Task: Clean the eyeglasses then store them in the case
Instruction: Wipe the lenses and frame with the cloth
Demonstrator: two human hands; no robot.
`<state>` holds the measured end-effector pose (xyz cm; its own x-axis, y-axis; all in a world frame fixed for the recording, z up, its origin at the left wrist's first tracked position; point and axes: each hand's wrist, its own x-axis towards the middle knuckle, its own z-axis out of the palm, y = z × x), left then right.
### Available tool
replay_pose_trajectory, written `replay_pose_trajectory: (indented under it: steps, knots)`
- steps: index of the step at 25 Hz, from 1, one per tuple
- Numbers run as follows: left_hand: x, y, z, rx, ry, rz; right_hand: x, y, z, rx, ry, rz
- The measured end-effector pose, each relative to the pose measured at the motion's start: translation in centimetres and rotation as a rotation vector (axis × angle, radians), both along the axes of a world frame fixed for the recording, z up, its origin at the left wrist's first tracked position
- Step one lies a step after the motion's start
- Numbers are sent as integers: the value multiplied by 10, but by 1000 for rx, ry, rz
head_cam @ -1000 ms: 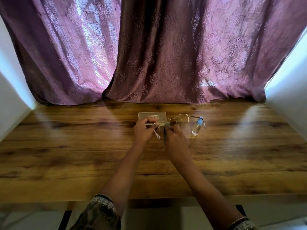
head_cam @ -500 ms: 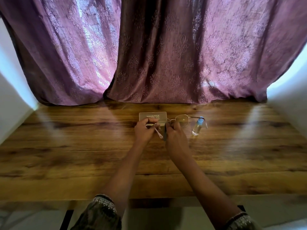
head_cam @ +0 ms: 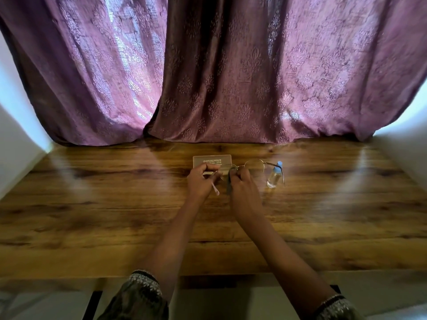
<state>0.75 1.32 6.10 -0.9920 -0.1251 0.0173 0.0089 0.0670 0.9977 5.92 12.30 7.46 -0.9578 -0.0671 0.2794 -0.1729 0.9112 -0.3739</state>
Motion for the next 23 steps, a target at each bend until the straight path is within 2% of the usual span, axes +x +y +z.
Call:
replay_pose_trajectory:
  steps: [6, 11, 16, 23]
  knots:
    - [-1, 0, 0, -26, 41, -5, 12, -4, -7, 22, -14, 61]
    - [-1, 3, -2, -12, 37, 3, -1, 6, 2, 0, 5, -13]
    - [-2, 4, 0, -28, 62, 4, 7, -3, -3, 12, -8, 53]
    - [1, 5, -3, -36, 43, -1, -8, 3, 6, -42, 26, 20]
